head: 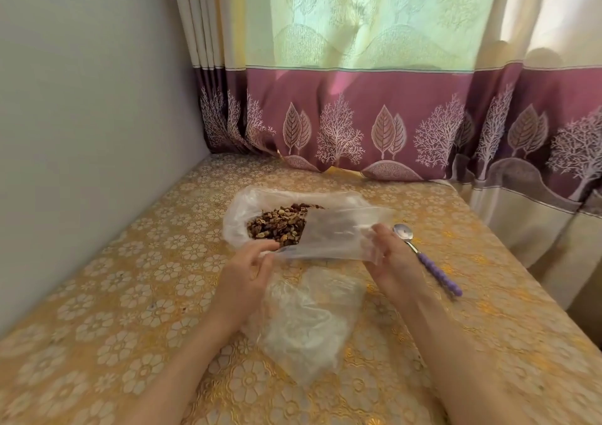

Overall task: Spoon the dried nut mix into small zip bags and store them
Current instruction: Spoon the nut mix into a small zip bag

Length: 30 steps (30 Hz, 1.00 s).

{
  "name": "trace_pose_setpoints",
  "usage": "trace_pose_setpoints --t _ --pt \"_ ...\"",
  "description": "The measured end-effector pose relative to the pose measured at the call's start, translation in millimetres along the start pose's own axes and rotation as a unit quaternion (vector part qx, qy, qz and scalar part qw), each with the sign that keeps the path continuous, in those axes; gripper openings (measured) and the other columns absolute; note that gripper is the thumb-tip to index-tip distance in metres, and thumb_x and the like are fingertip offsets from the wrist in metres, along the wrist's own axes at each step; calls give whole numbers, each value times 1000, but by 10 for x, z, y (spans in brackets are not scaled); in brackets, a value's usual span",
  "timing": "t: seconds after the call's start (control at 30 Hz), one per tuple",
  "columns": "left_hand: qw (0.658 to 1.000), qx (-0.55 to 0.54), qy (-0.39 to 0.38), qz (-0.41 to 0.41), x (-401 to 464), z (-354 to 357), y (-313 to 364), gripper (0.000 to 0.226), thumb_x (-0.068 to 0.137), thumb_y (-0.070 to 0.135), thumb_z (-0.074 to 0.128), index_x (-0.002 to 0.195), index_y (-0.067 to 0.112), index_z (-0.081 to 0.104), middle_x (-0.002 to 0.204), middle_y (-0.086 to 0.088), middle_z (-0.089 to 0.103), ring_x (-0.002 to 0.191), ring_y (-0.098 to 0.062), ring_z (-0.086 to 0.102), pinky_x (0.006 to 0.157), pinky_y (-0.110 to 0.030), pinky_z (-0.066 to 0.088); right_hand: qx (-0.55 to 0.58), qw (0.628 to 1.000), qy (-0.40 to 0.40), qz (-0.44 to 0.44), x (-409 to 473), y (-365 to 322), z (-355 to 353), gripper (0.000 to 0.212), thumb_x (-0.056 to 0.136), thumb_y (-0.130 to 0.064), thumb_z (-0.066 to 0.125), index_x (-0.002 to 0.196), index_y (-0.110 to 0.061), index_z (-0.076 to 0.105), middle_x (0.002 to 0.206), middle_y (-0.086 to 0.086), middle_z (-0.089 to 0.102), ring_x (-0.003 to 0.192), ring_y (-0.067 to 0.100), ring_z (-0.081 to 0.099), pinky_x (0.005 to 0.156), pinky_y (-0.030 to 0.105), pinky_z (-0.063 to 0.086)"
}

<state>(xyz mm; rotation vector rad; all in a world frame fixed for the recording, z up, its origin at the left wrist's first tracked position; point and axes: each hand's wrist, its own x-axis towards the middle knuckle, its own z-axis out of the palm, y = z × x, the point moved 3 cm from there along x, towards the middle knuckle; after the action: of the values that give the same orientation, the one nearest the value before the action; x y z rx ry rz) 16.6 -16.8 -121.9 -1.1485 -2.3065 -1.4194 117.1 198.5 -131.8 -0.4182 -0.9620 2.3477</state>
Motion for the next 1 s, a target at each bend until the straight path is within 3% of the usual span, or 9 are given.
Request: trace_pose_setpoints --t 0.07,0.13,0.27,0.37,0.53,0.63,0.8,0.9,1.0 --pt "994 54 66 69 76 10 116 20 90 9 58 109 15 62 108 5 59 103 -2 51 94 -17 40 15 999 -26 22 -25 97 45 19 90 -17 58 82 -8 73 87 6 71 72 14 69 61 23 58" --pt "987 78 74 119 143 97 238 21 89 18 59 109 11 62 107 1 58 105 -7 49 96 -18 36 16 997 -63 40 -68 176 87 22 90 -19 56 84 -8 74 91 7 73 82 15 71 68 25 58" --pt "980 106 -20 165 178 437 387 51 84 48 55 121 14 56 124 -1 54 119 -14 46 102 -31 35 -160 983 -92 20 -167 229 128 20 99 -14 45 108 -13 62 99 -6 67 91 -7 64 75 11 49" --pt "969 128 -54 203 137 579 373 49 82 47 59 122 17 58 125 2 56 119 -15 49 99 -39 39 -200 972 -121 -2 -217 274 110 23 90 -26 56 99 -13 73 86 -4 68 82 5 64 73 23 50" --pt "982 108 -1 153 94 460 252 35 84 39 57 111 18 63 109 6 61 105 -8 52 92 -31 40 -236 961 -141 -25 -262 267 132 24 80 -22 66 99 -9 73 96 13 73 90 20 69 75 22 53" --pt "982 123 15 144 64 413 217 23 83 29 65 103 18 68 102 4 61 100 -11 54 87 -29 39 -345 927 -129 -66 -281 306 174 10 85 -13 66 88 -12 76 86 6 74 78 13 68 67 19 52" --pt "988 96 17 116 45 415 262 7 84 16 68 90 13 70 86 4 61 86 -12 53 78 -26 42 -428 890 -99 -121 -298 322 210 9 83 -9 68 77 -13 73 67 -1 70 59 4 60 56 16 46" --pt "999 7 -6 52 27 420 264 16 90 33 57 82 19 61 77 11 55 77 -2 47 72 -14 39 -473 861 -103 -155 -330 331 229 11 82 -12 70 72 -16 68 61 -7 64 55 0 55 55 14 43" --pt "998 -33 -51 1 27 462 248 34 82 54 52 80 21 58 74 10 53 69 -1 47 62 -11 37 -522 827 -108 -182 -365 358 265 14 82 -15 72 70 -16 64 64 -3 62 56 1 52 55 18 42"
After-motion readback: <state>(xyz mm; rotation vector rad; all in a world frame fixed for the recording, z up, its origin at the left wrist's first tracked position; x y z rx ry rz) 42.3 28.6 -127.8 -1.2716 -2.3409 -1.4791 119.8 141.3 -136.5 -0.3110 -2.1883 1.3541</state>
